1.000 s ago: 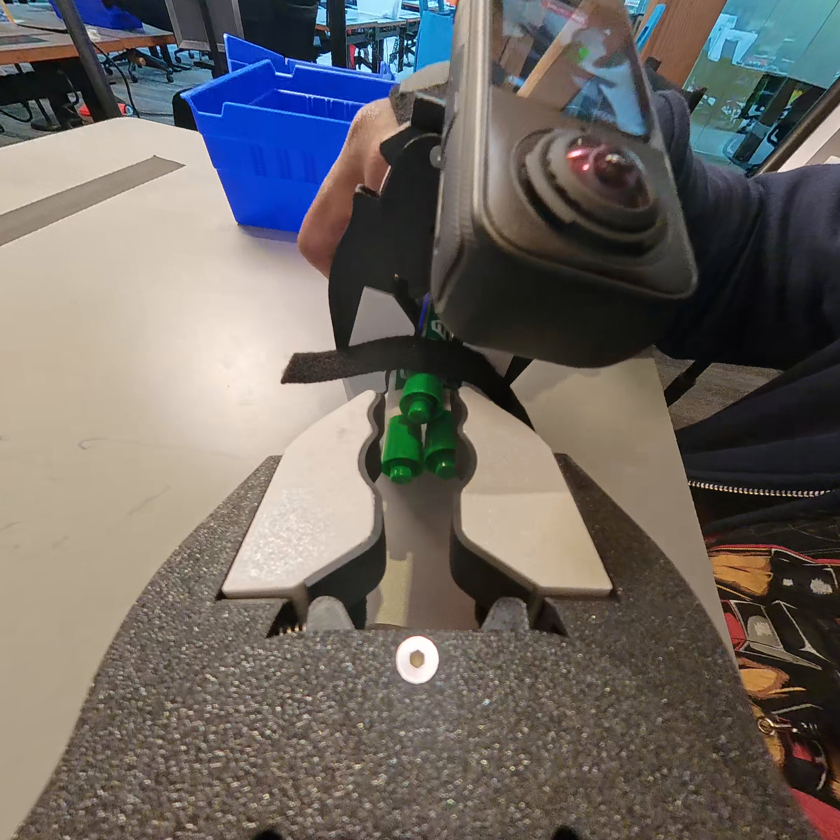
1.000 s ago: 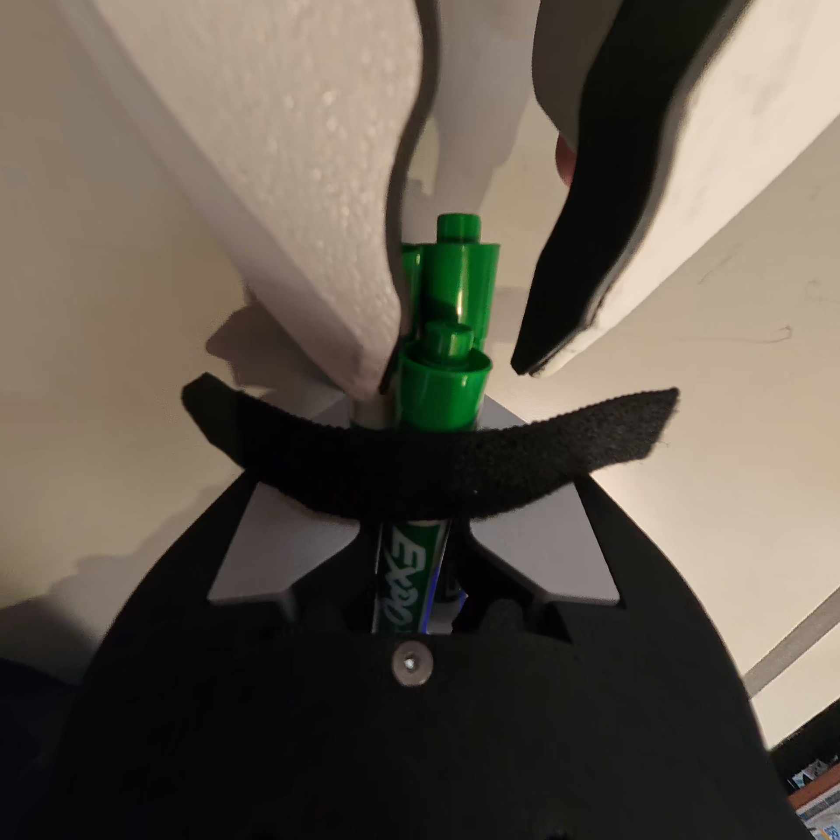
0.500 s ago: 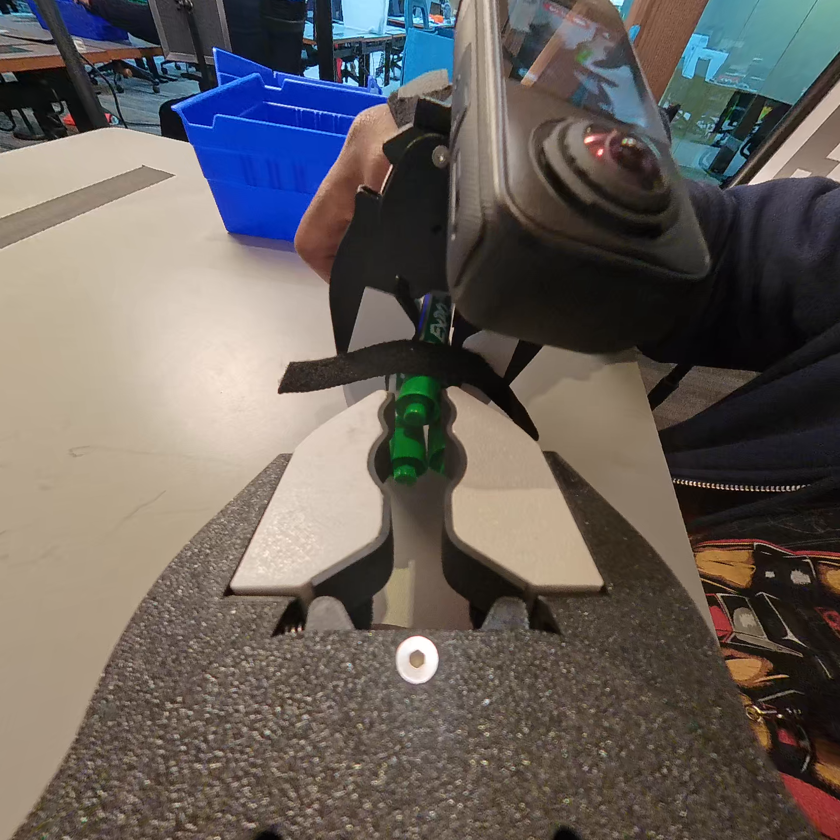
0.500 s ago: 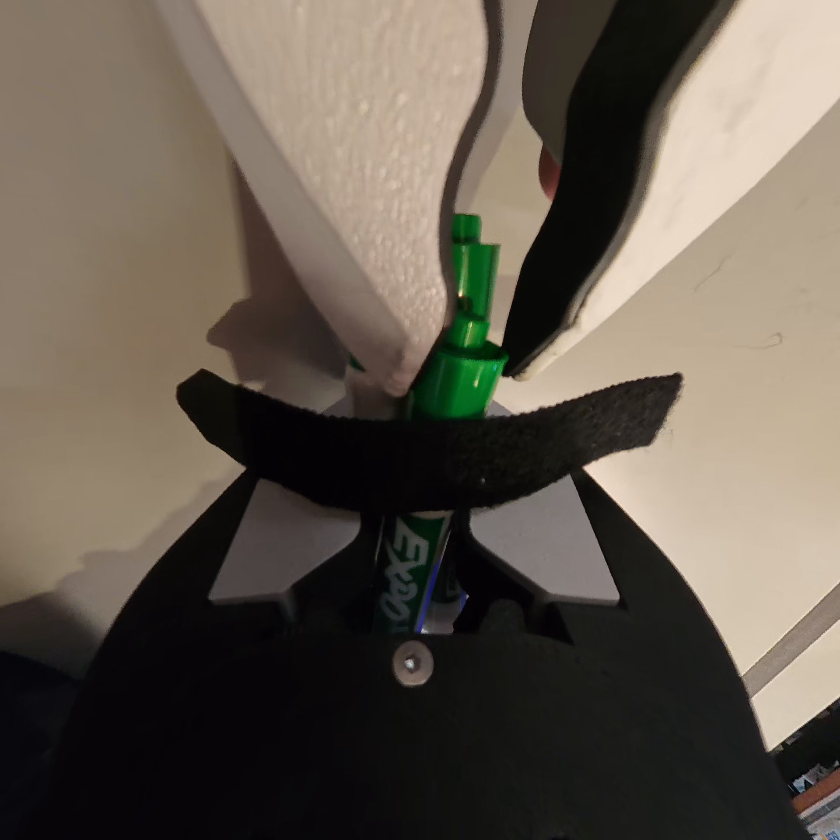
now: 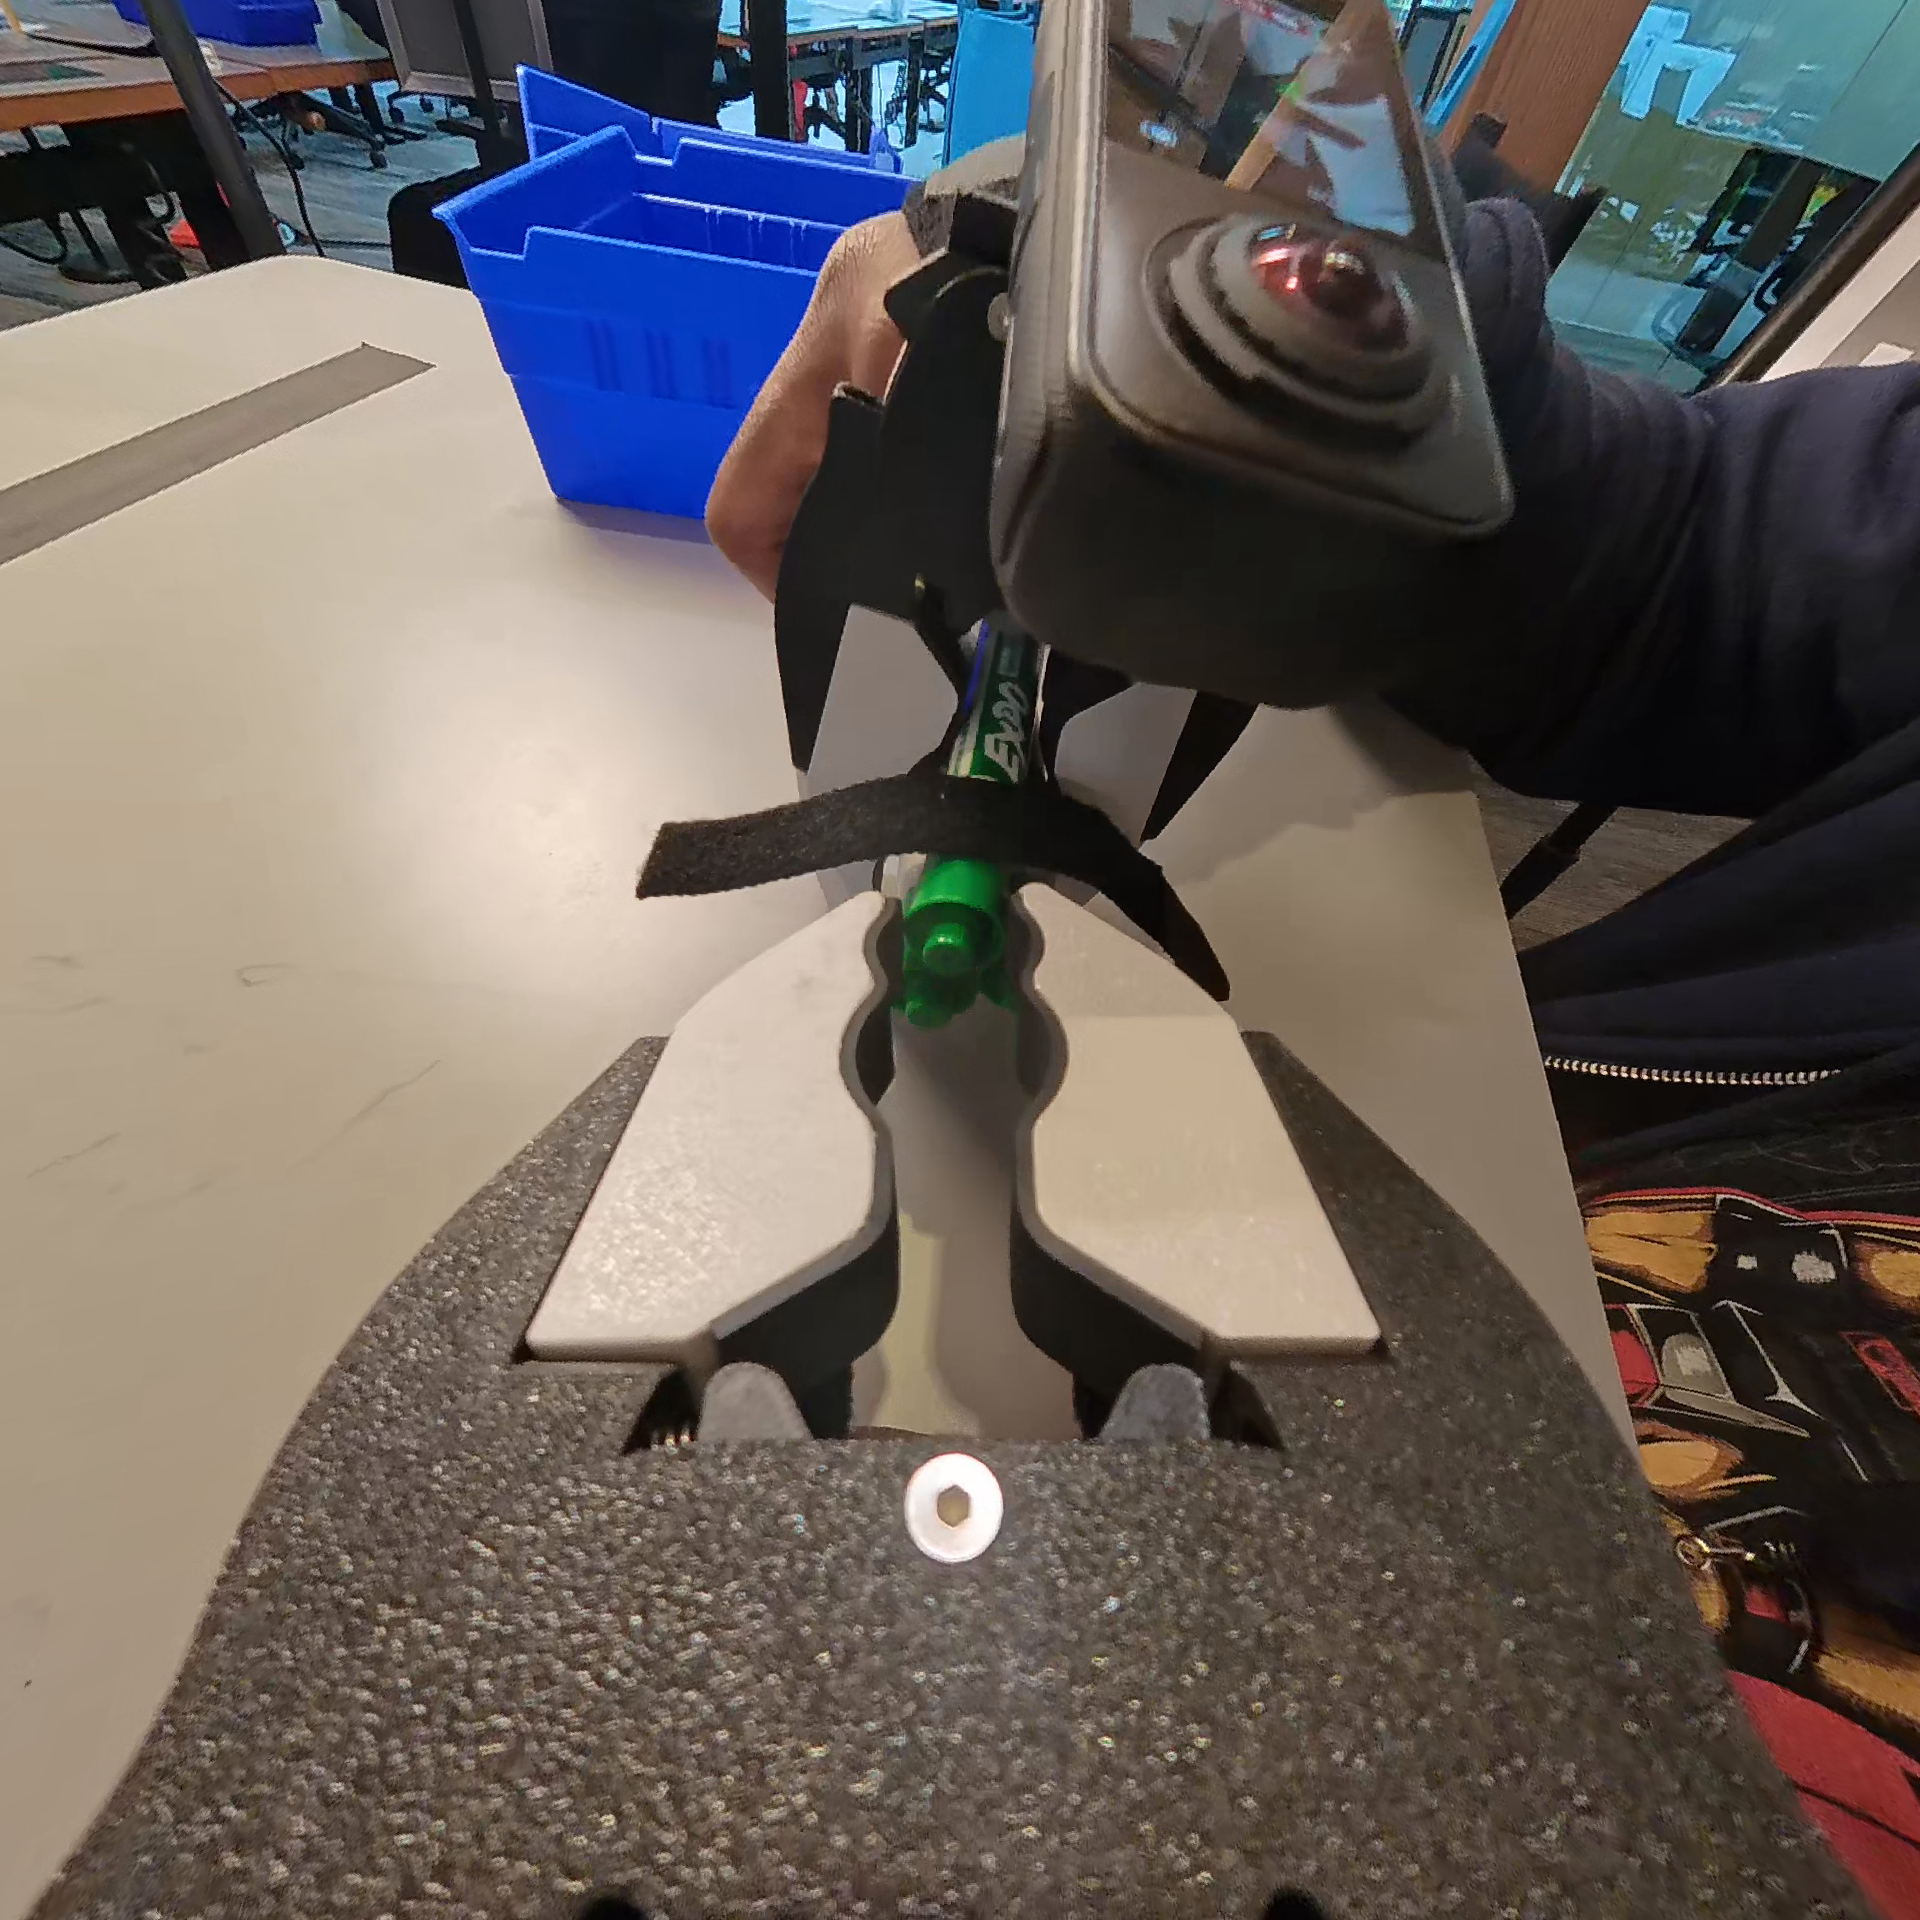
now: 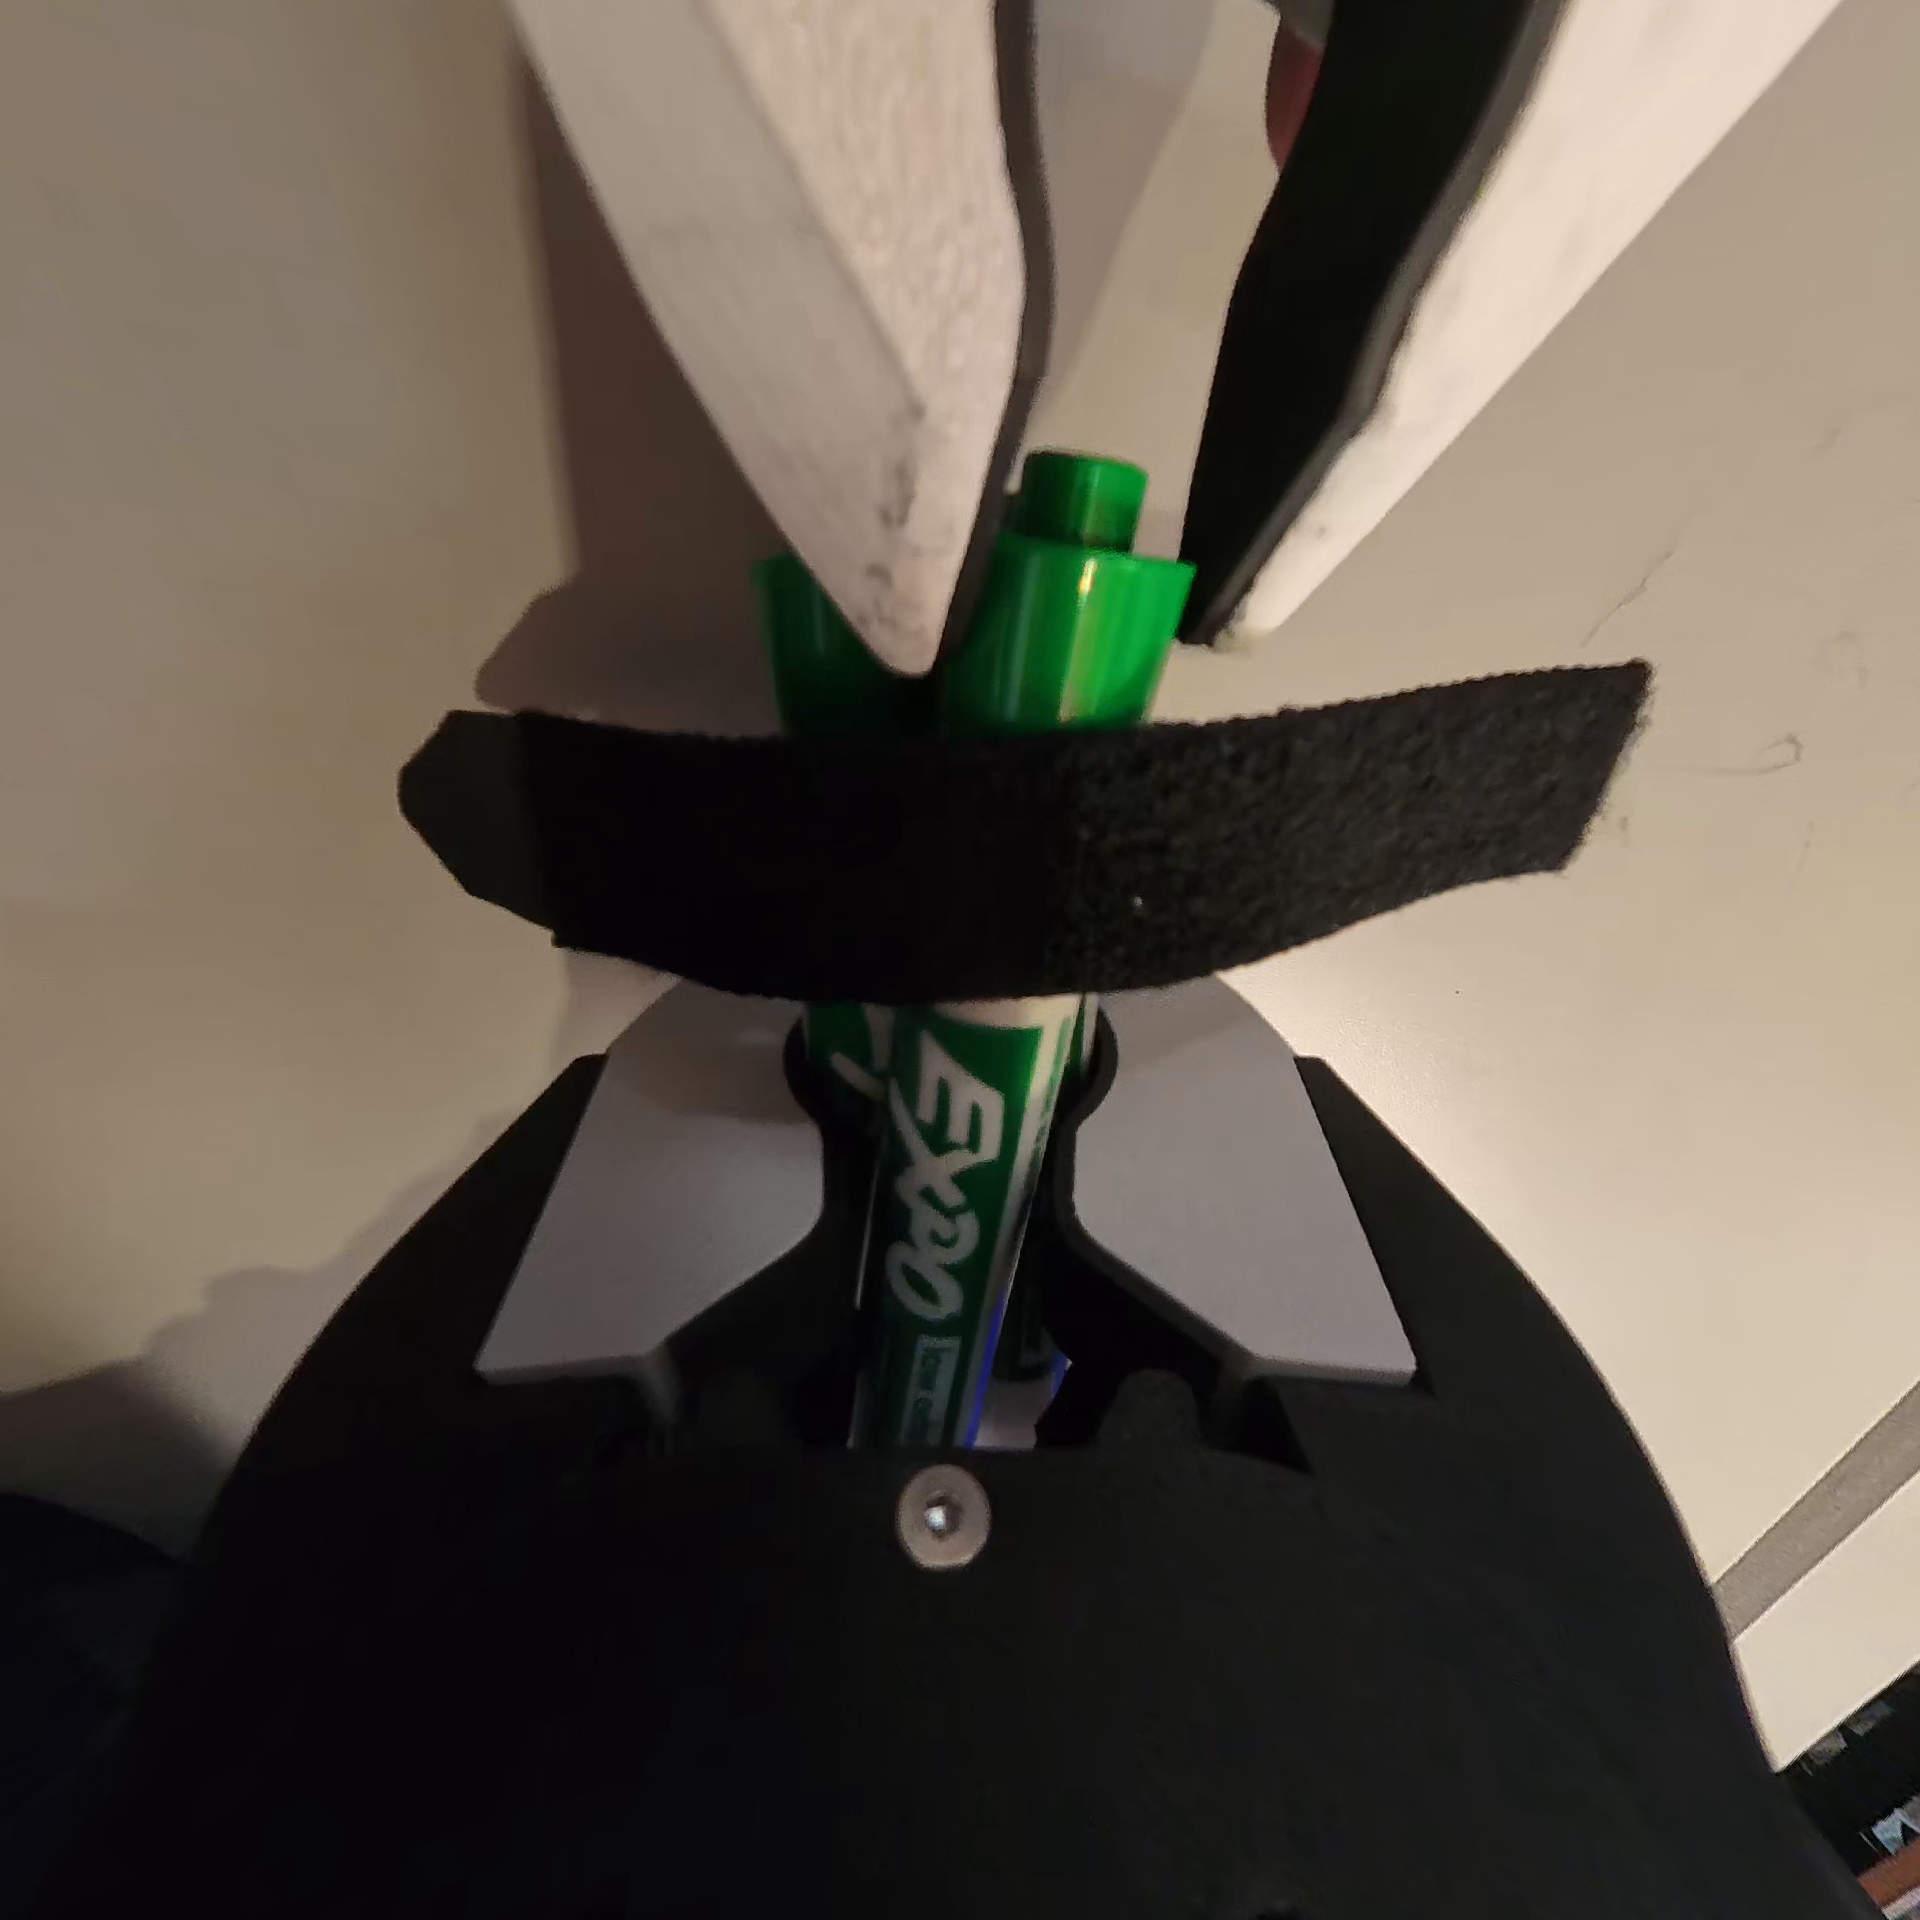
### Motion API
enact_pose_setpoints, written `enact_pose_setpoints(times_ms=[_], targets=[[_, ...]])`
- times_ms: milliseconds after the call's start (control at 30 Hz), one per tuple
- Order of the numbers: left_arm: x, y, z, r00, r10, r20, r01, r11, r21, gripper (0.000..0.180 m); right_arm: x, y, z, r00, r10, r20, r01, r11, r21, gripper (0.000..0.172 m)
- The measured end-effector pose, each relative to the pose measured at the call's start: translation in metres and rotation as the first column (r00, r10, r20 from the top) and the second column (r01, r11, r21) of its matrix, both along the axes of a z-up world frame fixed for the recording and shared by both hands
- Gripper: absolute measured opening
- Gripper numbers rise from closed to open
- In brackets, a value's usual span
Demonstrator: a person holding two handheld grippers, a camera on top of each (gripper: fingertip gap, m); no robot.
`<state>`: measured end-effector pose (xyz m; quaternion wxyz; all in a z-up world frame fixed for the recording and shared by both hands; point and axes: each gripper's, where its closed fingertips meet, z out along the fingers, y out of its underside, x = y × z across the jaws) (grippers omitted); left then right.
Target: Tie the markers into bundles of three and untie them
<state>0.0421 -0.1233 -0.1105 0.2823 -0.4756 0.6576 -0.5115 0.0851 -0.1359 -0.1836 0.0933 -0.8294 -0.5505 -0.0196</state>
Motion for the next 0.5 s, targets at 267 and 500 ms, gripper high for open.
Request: enact_pose_setpoints(times_ms=[267,500], targets=[[-0.002,0.002,-0.003,1.0,0.001,-0.021,-0.001,1.0,0.028,0.02,0.002,0.0,-0.001,1.0,-0.005,0.008,0.005,1.0,0.0,0.041],[-0.006,0.01,0.01,0.999,0.023,0.035,-0.025,0.998,0.051,0.038,0.002,0.001,-0.001,1.0,-0.008,0.005,0.008,1.0,-0.001,0.041]])
